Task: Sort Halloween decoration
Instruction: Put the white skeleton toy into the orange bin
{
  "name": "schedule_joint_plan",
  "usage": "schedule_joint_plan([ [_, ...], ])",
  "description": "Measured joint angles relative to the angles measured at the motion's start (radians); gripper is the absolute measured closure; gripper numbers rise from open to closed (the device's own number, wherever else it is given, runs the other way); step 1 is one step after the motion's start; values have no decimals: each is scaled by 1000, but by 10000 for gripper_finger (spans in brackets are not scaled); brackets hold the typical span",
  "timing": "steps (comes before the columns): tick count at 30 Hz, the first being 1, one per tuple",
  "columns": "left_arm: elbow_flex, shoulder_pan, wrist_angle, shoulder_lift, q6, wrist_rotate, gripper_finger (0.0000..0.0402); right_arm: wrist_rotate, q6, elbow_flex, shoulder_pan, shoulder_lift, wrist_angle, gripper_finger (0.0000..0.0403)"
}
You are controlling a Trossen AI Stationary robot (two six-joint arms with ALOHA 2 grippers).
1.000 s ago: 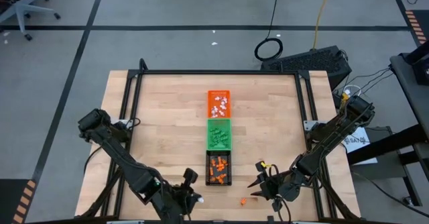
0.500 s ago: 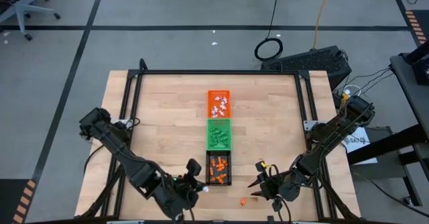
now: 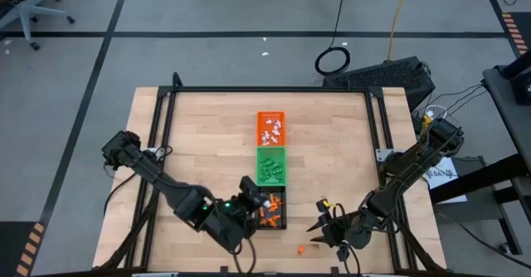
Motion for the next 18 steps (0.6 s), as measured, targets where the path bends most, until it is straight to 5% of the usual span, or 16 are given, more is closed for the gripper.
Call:
schedule_joint_plan([
  [9,0,119,70,-3,-133,89,391,2,-6,0,0,0,0,284],
  [18,-8,464,38,-8,-108,497,391,4,-19,0,0,0,-1,284],
])
